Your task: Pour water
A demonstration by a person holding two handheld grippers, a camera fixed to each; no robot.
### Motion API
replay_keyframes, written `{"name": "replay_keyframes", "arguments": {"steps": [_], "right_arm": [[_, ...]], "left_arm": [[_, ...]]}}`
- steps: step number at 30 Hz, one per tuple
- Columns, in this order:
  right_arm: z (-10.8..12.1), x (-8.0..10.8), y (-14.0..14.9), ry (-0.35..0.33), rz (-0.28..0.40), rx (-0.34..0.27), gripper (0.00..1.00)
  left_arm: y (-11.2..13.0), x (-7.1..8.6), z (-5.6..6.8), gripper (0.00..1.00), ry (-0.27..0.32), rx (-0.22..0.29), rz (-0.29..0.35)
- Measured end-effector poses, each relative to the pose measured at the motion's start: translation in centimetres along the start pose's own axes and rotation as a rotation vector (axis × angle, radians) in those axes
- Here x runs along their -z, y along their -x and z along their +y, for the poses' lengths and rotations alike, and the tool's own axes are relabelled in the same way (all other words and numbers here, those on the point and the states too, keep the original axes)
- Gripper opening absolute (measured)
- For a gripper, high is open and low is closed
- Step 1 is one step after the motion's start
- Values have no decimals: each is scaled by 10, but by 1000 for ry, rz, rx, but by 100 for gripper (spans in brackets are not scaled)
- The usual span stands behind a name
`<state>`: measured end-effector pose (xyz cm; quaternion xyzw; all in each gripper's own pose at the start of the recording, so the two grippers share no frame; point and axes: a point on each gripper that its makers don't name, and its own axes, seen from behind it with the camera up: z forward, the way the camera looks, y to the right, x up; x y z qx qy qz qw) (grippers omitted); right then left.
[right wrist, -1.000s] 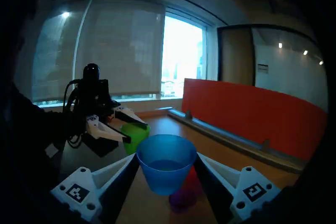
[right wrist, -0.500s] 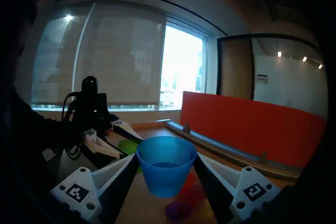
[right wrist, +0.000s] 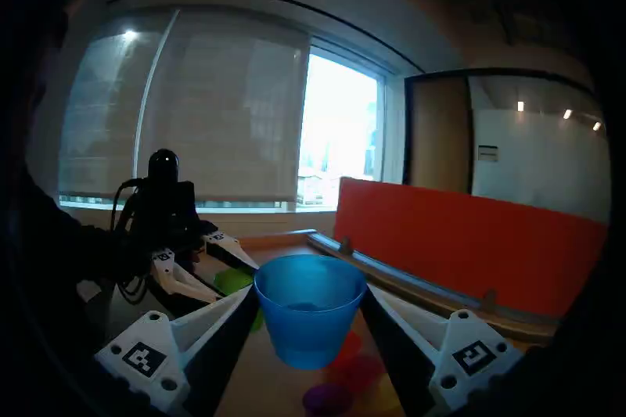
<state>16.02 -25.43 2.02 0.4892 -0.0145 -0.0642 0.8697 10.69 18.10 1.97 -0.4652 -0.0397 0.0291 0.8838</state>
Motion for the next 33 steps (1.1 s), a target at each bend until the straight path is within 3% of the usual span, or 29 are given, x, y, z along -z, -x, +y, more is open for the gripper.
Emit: {"name": "replay_keyframes", "arguments": {"steps": [12,33], "right_arm": [[-1,-6,-4,-13,-12,59,91],[1,-17,-24,-21,-32,302,91]], "left_arm": [[2,-1,5,91,6,-5,-1],[8,-3,28,91,39,-15,12]]}}
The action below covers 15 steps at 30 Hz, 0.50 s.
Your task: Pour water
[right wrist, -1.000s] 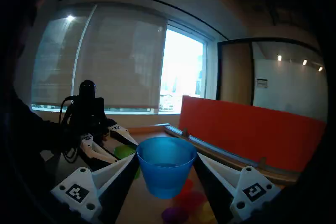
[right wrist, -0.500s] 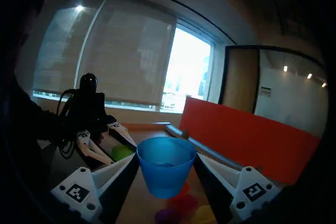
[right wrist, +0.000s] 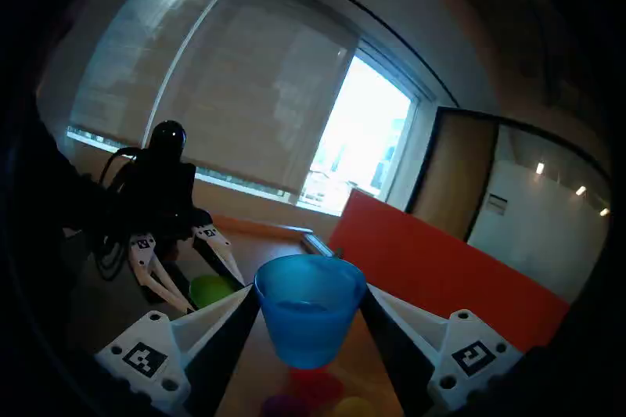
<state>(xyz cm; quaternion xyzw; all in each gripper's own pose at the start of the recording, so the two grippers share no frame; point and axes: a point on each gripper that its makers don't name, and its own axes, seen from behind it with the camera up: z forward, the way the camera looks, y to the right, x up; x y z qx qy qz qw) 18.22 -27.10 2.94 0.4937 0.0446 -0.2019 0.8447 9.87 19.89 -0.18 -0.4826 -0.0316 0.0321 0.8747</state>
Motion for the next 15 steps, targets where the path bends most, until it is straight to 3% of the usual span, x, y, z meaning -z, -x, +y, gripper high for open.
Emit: {"name": "replay_keyframes", "arguments": {"steps": [15], "right_arm": [[6,-8,-10,5,-19,201,91]], "left_arm": [[4,-3,18,90,29,-11,0]]}}
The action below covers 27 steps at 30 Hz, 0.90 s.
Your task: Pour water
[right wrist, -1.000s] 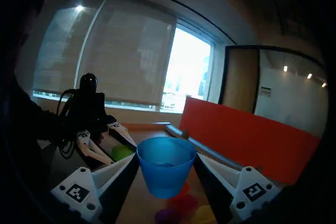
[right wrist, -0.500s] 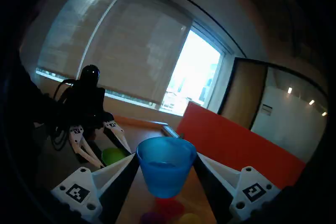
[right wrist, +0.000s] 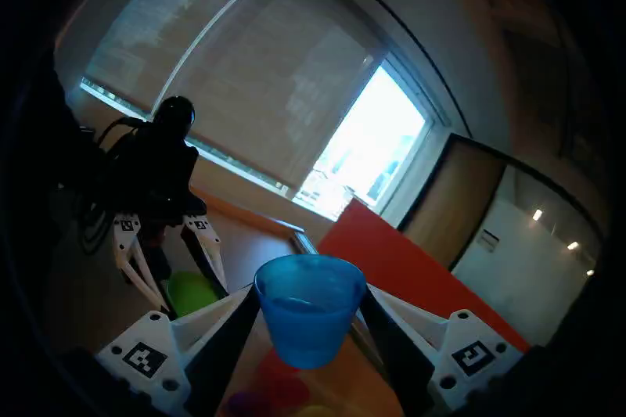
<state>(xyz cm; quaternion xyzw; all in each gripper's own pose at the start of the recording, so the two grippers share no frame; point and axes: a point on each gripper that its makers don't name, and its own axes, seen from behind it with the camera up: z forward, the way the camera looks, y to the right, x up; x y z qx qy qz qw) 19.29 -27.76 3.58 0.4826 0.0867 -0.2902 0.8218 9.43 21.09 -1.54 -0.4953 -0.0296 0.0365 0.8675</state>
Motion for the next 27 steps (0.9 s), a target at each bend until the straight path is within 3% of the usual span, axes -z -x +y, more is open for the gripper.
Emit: {"name": "replay_keyframes", "arguments": {"steps": [27], "right_arm": [[5,-16,-22,1,-20,278,90]], "left_arm": [[0,-2,13,90,25,5,18]]}}
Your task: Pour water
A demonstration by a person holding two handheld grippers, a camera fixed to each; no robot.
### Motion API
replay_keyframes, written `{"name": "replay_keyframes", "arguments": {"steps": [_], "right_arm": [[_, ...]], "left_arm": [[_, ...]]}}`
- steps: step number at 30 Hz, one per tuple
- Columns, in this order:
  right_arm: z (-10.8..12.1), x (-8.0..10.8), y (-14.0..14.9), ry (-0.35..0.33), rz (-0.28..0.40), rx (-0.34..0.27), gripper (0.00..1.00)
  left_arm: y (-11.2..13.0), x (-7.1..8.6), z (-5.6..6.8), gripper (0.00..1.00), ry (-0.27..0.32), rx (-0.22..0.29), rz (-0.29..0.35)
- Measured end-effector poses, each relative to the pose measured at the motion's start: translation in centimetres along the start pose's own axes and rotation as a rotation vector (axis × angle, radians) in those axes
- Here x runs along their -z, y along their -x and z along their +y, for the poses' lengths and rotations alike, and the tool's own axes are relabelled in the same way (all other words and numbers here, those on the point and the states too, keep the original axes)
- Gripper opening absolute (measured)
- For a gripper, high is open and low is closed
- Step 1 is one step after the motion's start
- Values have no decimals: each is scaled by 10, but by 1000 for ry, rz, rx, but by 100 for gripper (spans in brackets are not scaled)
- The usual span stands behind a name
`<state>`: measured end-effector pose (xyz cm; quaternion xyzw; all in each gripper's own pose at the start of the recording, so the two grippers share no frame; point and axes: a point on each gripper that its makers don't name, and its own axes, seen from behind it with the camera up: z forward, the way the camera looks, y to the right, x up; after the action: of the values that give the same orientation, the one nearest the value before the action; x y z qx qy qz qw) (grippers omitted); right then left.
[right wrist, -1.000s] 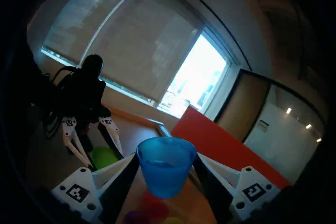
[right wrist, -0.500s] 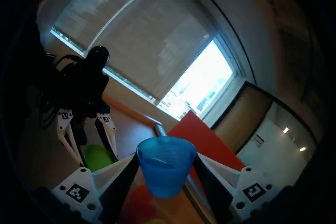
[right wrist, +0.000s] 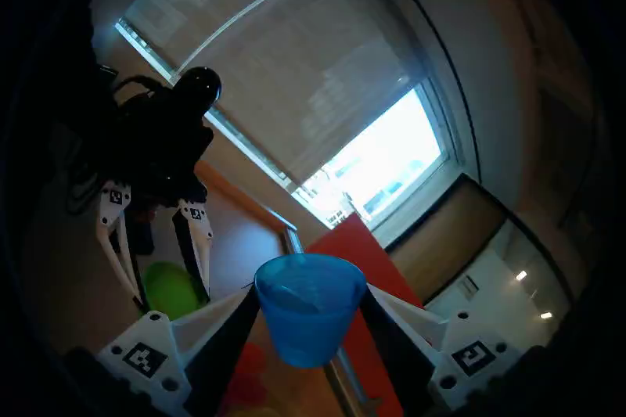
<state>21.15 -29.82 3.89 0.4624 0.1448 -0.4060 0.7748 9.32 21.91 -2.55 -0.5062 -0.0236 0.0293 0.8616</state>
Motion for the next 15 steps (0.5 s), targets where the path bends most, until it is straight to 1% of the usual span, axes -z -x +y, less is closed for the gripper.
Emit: {"name": "replay_keyframes", "arguments": {"steps": [7,15], "right_arm": [[1,-5,-2,-1,-18,70,90],[3,-8,-4,4,-27,128,90]], "left_arm": [[0,0,-2,90,-1,3,3],[-2,0,0,91,3,0,4]]}}
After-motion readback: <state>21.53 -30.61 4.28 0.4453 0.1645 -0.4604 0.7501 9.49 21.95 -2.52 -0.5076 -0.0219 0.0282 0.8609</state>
